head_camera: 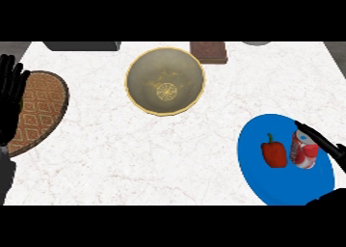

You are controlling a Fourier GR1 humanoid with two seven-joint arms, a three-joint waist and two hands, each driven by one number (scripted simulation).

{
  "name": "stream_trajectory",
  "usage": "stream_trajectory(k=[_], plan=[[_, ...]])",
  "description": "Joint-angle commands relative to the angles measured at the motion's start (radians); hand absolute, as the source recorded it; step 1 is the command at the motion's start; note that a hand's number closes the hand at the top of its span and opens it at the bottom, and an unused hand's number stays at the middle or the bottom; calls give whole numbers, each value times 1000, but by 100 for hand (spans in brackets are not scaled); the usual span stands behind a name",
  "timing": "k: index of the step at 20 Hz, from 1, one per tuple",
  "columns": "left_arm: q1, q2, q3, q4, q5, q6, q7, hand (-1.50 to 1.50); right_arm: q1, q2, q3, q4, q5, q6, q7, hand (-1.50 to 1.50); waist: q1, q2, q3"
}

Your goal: Pick the bell pepper from the plate and place it in the bowl

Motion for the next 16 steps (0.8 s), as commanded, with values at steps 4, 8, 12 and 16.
stream_trajectory(k=[4, 8, 12, 16], plan=[[10, -18, 22, -7, -20, -23, 6, 0, -52, 48, 43, 107, 92, -45, -24, -150, 2, 4, 5], [10, -41, 30, 40, -33, -42, -60, 0, -18, 70, 54, 111, 124, -81, -53, -150, -1, 5, 5], [-26, -61, 15, 39, -66, -10, -25, 0, -111, 61, 48, 184, 131, -61, -42, -150, 0, 5, 5], [-44, -58, 17, -13, -62, 1, 63, 0, -158, 74, 56, 175, 137, -30, 47, -150, 0, 5, 5]])
